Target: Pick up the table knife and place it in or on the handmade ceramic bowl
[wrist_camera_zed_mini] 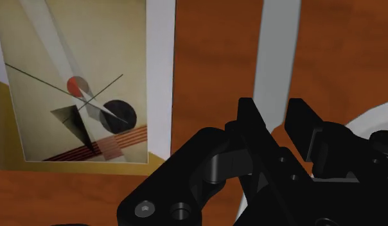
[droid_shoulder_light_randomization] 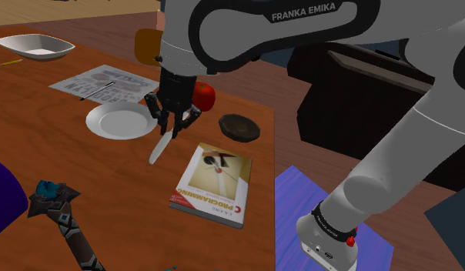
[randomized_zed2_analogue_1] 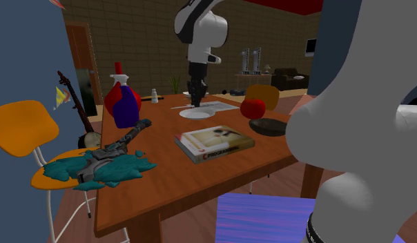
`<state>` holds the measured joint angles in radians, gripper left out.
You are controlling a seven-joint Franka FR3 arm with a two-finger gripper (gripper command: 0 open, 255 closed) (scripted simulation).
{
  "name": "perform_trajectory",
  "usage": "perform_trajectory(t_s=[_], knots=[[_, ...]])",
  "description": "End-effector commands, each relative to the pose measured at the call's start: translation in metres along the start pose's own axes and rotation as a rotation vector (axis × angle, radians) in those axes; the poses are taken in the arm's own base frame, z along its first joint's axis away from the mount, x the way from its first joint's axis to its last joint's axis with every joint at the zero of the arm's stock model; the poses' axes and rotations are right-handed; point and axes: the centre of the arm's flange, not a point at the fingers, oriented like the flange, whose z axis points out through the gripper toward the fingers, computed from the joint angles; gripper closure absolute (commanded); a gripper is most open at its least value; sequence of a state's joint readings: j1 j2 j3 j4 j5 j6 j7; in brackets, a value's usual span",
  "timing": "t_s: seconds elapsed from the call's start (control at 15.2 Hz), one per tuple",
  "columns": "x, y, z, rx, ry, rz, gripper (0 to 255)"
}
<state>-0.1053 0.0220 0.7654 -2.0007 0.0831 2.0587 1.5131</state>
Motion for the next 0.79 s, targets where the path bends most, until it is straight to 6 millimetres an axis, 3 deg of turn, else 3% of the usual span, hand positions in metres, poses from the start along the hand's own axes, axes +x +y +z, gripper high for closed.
perform_trajectory(t_s=[0.0, 0.73], knots=[[0.017, 0.016, -0.003, 0.0, -0.001, -0.001, 255], [0.131, 0.104, -0.02, 0.0, -0.001, -0.001, 255]])
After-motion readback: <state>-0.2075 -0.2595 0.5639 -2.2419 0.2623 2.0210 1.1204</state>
